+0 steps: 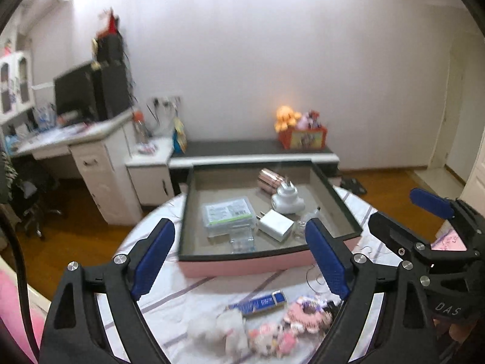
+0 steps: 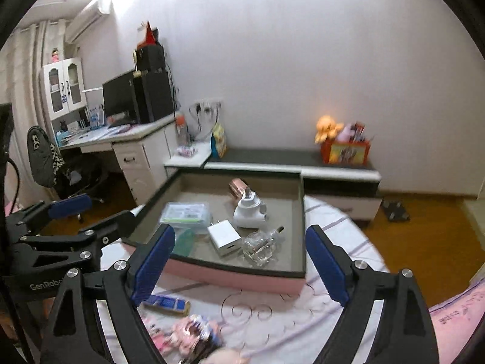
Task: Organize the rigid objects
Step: 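Withdraw both tools back from the pink box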
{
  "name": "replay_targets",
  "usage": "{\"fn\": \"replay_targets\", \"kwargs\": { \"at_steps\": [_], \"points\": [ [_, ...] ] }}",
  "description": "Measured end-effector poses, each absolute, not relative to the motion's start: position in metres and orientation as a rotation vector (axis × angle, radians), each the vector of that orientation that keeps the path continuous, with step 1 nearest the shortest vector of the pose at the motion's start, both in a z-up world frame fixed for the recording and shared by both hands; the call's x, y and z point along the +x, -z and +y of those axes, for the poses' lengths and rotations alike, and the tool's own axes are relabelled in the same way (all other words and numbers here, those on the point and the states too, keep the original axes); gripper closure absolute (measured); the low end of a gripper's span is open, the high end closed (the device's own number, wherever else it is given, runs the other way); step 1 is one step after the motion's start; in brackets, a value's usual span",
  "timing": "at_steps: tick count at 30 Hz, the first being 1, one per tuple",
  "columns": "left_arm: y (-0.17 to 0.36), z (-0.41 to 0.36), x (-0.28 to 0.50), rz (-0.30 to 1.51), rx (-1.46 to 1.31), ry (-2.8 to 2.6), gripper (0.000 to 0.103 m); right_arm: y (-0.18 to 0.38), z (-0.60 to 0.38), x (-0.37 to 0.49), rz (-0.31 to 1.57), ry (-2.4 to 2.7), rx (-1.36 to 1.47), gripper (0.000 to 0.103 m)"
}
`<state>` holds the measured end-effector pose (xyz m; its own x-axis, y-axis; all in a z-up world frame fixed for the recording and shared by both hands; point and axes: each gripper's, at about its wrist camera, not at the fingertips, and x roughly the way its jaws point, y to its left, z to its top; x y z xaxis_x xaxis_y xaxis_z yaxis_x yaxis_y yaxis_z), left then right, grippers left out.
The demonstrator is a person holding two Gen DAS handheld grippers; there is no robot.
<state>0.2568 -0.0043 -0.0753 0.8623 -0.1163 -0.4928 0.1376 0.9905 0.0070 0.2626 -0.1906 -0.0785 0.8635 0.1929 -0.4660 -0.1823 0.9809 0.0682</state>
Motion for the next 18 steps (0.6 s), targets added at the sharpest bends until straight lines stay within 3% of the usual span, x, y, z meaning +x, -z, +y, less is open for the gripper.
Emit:
{"fn": "replay_targets", "kwargs": {
  "at_steps": [8, 12, 18],
  "points": [
    [0.046, 0.000, 0.150, 0.344, 0.057, 0.055, 0.010, 0.045, -0.177, 0.167, 0.359, -0.183, -0.012, 0.011],
    [0.036, 0.006, 0.108, 0.288, 0.048, 0.038, 0.007, 0.036, -0.173, 0.128, 0.309, -0.157, -0.020, 0.000],
    [0.028, 0.010, 0.070, 0.249, 0.037, 0.043, 0.007, 0.025, -0.168, 0.083, 0.255, -0.163, -0.014, 0.000]
  ]
}}
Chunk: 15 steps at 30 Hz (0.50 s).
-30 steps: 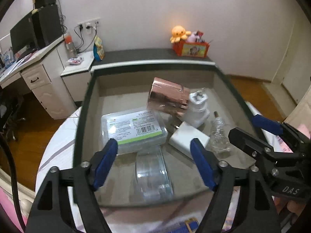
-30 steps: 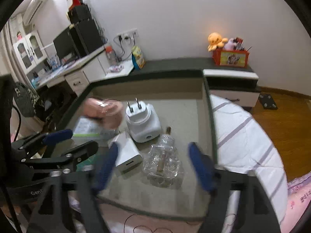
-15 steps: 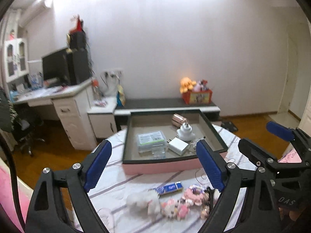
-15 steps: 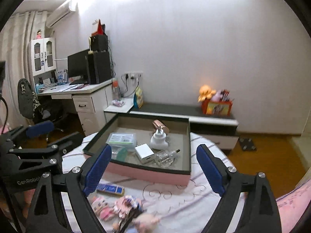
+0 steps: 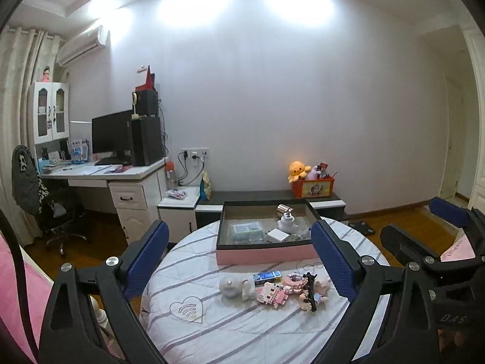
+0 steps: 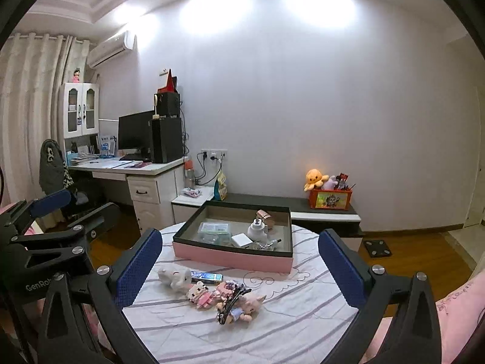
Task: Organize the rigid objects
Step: 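Withdraw both tools back from the pink box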
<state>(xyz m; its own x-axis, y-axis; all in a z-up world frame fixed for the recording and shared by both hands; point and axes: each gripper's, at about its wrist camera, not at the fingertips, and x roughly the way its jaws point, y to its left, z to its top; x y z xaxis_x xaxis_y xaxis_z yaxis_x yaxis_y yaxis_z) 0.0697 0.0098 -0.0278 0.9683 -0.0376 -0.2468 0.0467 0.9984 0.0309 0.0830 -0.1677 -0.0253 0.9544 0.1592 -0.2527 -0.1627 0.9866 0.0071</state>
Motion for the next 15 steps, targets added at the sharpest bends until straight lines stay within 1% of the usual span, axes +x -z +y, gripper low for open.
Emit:
{"fn": "replay_targets", "kwargs": {
  "at_steps": [7, 15],
  "points": [
    [0.020, 0.011, 0.045, 0.197, 0.040, 0.022, 0.006, 0.021, -0.164, 0.050, 0.216, -0.158, -0.020, 0.000],
    [0.018, 0.010, 0.037, 0.169, 0.057, -0.002, 0.006, 0.019, -0.163, 0.040, 0.190, -0.157, -0.019, 0.000]
  ]
}}
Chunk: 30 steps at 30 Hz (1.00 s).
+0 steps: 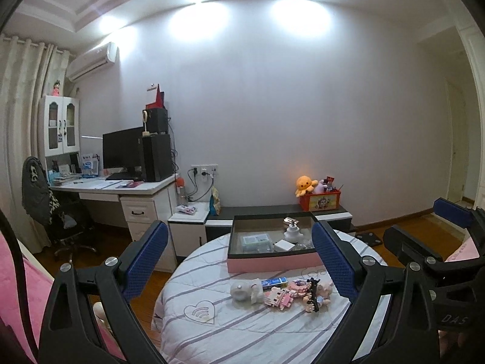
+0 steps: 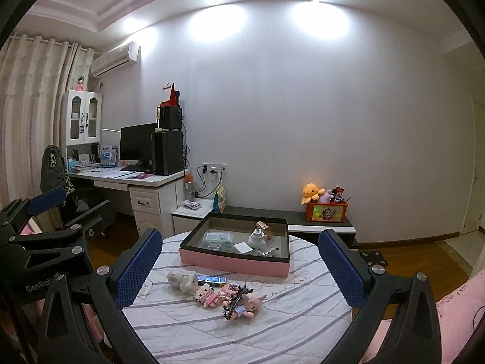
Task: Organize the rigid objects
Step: 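Withdraw both tools back from the pink box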
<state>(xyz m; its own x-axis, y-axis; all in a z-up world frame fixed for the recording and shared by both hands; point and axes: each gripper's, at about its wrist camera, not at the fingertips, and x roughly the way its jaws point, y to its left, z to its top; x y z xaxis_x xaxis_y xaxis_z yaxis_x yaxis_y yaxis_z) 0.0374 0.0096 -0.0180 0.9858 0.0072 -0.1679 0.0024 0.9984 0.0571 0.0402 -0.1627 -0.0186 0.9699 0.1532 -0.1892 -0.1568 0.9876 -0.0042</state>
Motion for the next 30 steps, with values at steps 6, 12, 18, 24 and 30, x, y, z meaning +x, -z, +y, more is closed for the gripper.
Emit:
{"fn": "replay_targets", "kwargs": {
  "at_steps": [6, 12, 18, 24, 30],
  "points": [
    [0.021, 0.012, 0.041, 0.179, 0.053, -0.006, 0.006, 0.021, -0.161, 0.044, 0.197, -0.161, -0.015, 0.000],
    [0.026, 0.011, 0.049, 0.189, 0.051, -0.005, 0.004, 0.024, -0.161, 0.048, 0.206, -0.159, -0.015, 0.000],
    [0.039, 0.012, 0.063, 0.217, 0.044, 0.007, 0.002, 0.033, -0.161, 0.057, 0.228, -0.152, -0.018, 0.000],
    [0.067, 0.012, 0.091, 0.305, 0.032, 0.026, 0.000, 0.054, -0.163, 0.079, 0.287, -0.144, -0.021, 0.000],
    [0.117, 0.015, 0.133, 0.484, -0.003, 0.058, 0.000, 0.090, -0.164, 0.111, 0.398, -0.148, -0.019, 0.000]
  ]
}}
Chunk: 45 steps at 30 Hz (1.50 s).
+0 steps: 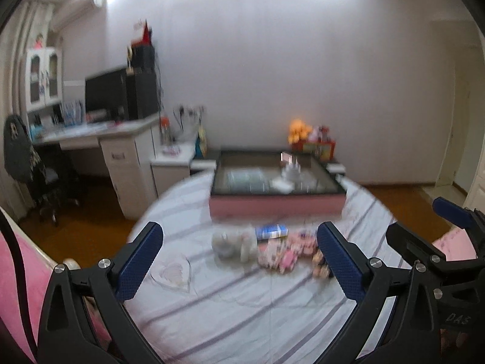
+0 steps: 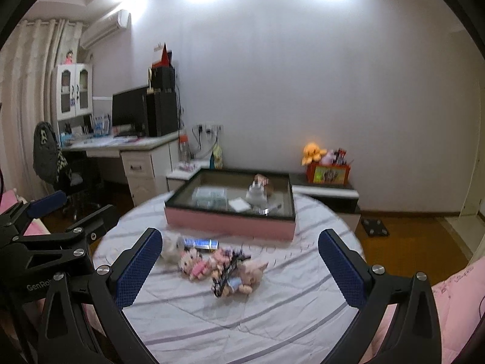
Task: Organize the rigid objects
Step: 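Withdraw both tools back from the pink box, then grasp the white toy dog with left gripper while right gripper grasps pig-eared doll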
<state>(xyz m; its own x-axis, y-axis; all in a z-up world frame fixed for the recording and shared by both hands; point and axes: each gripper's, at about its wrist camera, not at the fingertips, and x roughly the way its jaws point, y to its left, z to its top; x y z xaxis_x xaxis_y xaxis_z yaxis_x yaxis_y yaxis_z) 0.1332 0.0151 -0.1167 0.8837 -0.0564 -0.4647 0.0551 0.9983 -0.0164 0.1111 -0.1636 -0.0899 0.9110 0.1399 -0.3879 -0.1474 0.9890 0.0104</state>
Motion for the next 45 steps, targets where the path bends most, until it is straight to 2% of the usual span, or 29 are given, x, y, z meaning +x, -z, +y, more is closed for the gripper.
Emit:
{"fn": "replay_targets", "kwargs": {
  "at_steps": [8, 16, 38, 40, 41, 42, 45],
  "points": [
    [0.179, 0.009, 0.174, 0.675, 0.015, 0.080, 0.000, 0.153, -0.167, 0.155, 0.581, -0.138, -0.019, 0.000],
    [0.203, -0.010, 0.207, 0.765, 0.046, 0.097, 0.000, 0.190, -0.181, 0.177, 0.703, -0.125, -0.019, 0.000],
    [0.222, 0.036, 0.279, 0.881, -0.125, 0.014, 0.001, 0.205, -0.196, 0.205, 0.770, -0.142, 0.021, 0.000],
    [0.228, 0.036, 0.287, 0.902, -0.113, 0.005, 0.004, 0.206, -0.197, 0.205, 0.773, -0.142, 0.021, 0.000],
    [0.230, 0.036, 0.289, 0.904, -0.112, 0.008, 0.013, 0.206, -0.197, 0.205, 0.774, -0.143, 0.020, 0.000],
    [0.230, 0.036, 0.289, 0.895, -0.103, 0.000, 0.031, 0.206, -0.197, 0.204, 0.777, -0.148, 0.019, 0.000],
    [0.226, 0.035, 0.283, 0.865, -0.073, -0.008, 0.033, 0.209, -0.198, 0.203, 0.803, -0.172, 0.028, 0.000]
  ]
}}
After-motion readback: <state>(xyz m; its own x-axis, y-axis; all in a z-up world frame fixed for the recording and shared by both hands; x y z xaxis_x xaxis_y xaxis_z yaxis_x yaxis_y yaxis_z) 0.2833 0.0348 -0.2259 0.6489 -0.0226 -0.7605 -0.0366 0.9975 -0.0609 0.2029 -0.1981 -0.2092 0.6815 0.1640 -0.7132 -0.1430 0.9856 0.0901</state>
